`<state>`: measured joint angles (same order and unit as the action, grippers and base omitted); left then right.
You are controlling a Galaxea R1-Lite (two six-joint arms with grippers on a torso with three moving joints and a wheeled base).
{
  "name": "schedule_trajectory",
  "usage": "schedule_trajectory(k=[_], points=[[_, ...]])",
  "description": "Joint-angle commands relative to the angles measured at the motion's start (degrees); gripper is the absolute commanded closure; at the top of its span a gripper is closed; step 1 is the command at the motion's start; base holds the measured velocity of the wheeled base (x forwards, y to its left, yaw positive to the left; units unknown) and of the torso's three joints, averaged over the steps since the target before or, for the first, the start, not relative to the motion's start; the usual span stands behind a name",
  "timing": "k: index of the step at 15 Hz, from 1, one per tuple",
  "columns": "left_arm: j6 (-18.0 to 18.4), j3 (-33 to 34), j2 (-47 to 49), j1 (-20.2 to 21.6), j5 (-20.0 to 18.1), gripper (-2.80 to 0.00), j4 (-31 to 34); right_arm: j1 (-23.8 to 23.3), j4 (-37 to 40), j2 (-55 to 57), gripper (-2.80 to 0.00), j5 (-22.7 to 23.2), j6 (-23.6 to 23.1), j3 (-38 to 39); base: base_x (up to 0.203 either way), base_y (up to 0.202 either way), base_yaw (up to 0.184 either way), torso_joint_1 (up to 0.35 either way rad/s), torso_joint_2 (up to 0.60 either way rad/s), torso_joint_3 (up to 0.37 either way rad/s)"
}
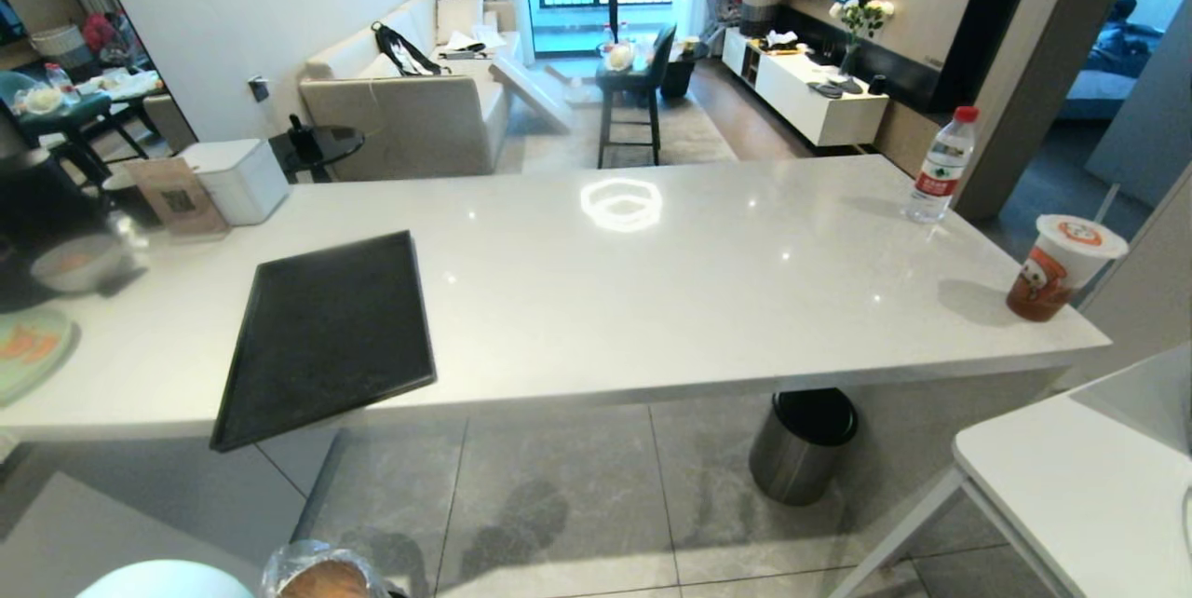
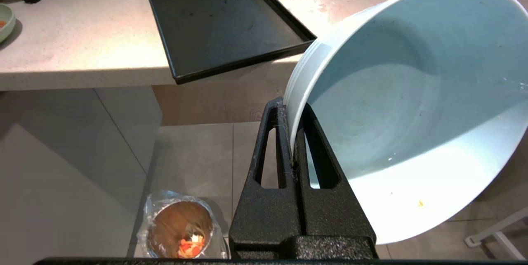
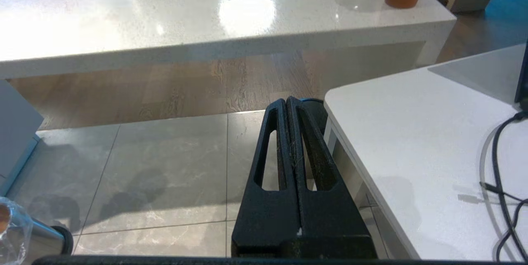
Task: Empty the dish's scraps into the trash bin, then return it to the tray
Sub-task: Put the bowl back to the table
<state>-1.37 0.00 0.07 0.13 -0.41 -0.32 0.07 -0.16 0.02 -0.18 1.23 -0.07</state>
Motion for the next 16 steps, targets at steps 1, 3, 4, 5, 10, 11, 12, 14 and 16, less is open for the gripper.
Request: schedule_trajectory(k=[1, 3, 4, 5, 10, 11, 12, 14, 16], points=[[-0.04, 0.0, 0.01, 0.04, -0.03, 0.0, -0.03, 0.01, -0.02, -0.02, 0.0, 0.01, 0.0, 0.07, 0.0, 0.0, 0.0, 0.138, -0.34, -0.194], [-0.13, 0.0, 0.01, 0.04, -0.03, 0.0, -0.03, 0.01, -0.02, -0.02, 0.0, 0.01, 0.0, -0.01, 0.0, 0.0, 0.0, 0.149, -0.35, -0.201], [-0.13, 0.0, 0.01, 0.04, -0.02, 0.0, -0.03, 0.01, -0.02, -0.02, 0.0, 0.01, 0.0, -0.01, 0.0, 0.0, 0.0, 0.14, -0.33, -0.179], [-0.09, 0.0, 0.01, 0.04, 0.06, 0.0, -0.03, 0.01, -0.02, -0.02, 0.0, 0.03, 0.0, 0.06, 0.0, 0.0, 0.0, 0.144, -0.33, -0.184], [-0.1, 0.0, 0.01, 0.04, 0.06, 0.0, -0.03, 0.01, -0.02, -0.02, 0.0, 0.01, 0.0, 0.03, 0.0, 0.0, 0.0, 0.144, -0.33, -0.182], [-0.04, 0.0, 0.01, 0.04, 0.06, 0.0, -0.03, 0.01, -0.02, -0.02, 0.0, 0.07, 0.0, -0.01, 0.0, 0.0, 0.0, 0.135, -0.33, -0.183], [-0.04, 0.0, 0.01, 0.04, 0.06, 0.0, -0.03, 0.01, -0.02, -0.02, 0.0, 0.01, 0.0, 0.0, 0.0, 0.0, 0.0, 0.175, -0.35, -0.196], [-0.07, 0.0, 0.01, 0.0, 0.06, 0.0, -0.03, 0.01, -0.02, -0.02, 0.0, 0.01, 0.0, -0.01, 0.0, 0.0, 0.0, 0.13, -0.3, -0.164], [-0.04, 0.0, 0.01, 0.04, 0.06, 0.0, -0.03, 0.01, -0.02, -0.02, 0.0, 0.01, 0.0, 0.07, 0.0, 0.0, 0.0, 0.121, -0.25, -0.141]])
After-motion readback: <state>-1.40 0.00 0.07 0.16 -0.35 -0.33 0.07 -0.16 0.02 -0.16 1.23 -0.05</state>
